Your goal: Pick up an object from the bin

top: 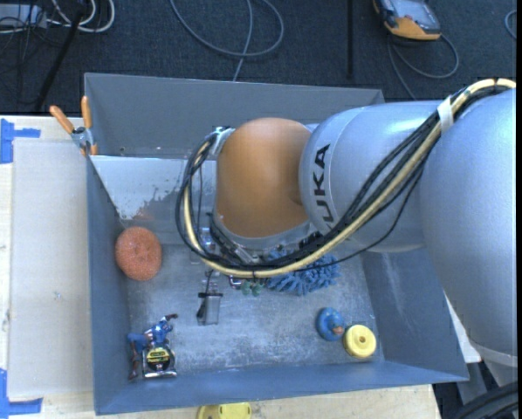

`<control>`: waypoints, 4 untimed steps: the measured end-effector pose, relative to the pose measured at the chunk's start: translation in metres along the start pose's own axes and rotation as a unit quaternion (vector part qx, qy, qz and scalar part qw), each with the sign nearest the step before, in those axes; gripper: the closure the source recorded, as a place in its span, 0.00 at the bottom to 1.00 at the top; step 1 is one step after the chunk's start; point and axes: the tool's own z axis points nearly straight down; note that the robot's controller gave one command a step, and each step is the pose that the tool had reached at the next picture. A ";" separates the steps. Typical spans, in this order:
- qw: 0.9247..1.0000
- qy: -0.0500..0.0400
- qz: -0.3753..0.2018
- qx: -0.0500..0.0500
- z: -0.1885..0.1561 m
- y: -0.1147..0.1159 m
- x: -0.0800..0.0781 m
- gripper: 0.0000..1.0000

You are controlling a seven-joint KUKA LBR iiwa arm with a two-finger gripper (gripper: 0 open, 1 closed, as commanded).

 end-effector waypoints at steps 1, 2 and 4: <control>1.000 -0.004 0.003 -0.001 -0.005 -0.001 -0.002 0.00; 0.991 -0.004 -0.132 0.001 0.003 0.027 0.009 0.00; 0.949 -0.004 -0.316 0.001 0.011 0.060 0.020 0.00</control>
Offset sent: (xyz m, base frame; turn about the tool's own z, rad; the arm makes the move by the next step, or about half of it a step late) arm -0.0182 0.0521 -0.0095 -0.4771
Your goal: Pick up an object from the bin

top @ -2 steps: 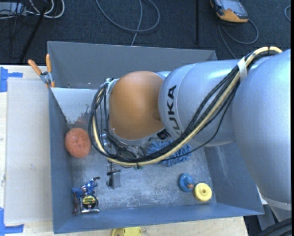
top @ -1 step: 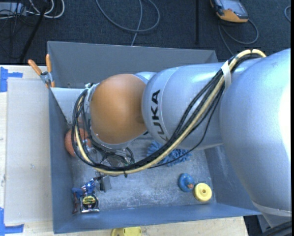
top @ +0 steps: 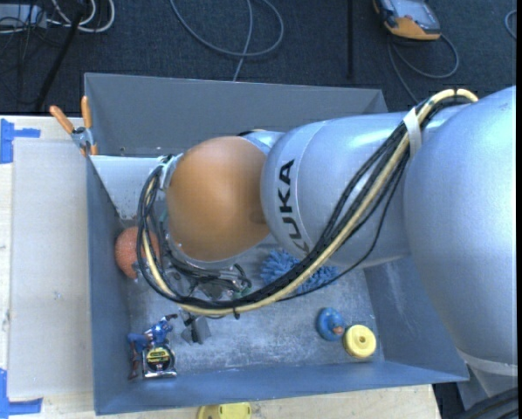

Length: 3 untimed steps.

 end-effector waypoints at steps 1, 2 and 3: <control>0.995 -0.001 -0.104 0.001 0.054 0.006 -0.003 0.00; 0.966 0.000 -0.257 -0.001 0.074 0.003 0.001 1.00; 0.966 0.000 -0.257 -0.001 0.074 0.003 0.001 1.00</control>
Offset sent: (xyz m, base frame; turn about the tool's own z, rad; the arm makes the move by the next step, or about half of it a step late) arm -0.0025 0.0010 -0.0733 -0.5255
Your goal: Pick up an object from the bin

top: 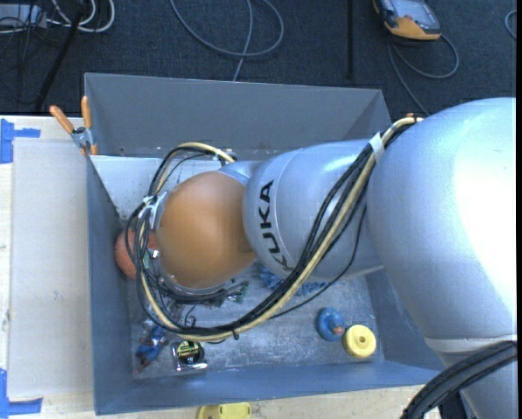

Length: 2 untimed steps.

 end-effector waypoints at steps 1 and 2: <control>1.000 0.000 0.001 0.000 -0.001 0.000 0.000 1.00; 1.000 0.000 0.002 0.000 -0.005 0.000 0.000 1.00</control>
Offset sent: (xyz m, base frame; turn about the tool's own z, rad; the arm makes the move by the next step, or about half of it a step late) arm -0.0002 0.0000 0.0161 0.0000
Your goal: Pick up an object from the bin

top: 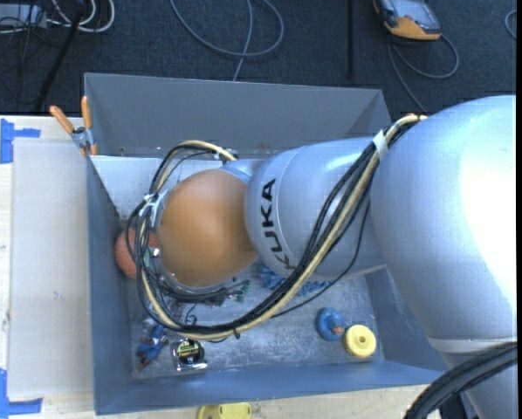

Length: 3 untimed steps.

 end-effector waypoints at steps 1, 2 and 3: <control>1.000 0.000 0.001 0.000 -0.005 0.000 0.000 1.00; 1.000 0.001 0.001 -0.001 -0.014 0.001 0.001 1.00; 1.000 0.001 0.001 0.000 -0.030 0.001 0.000 1.00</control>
Offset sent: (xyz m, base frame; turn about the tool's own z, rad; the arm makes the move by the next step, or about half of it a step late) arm 0.0003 0.0000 0.0599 0.0000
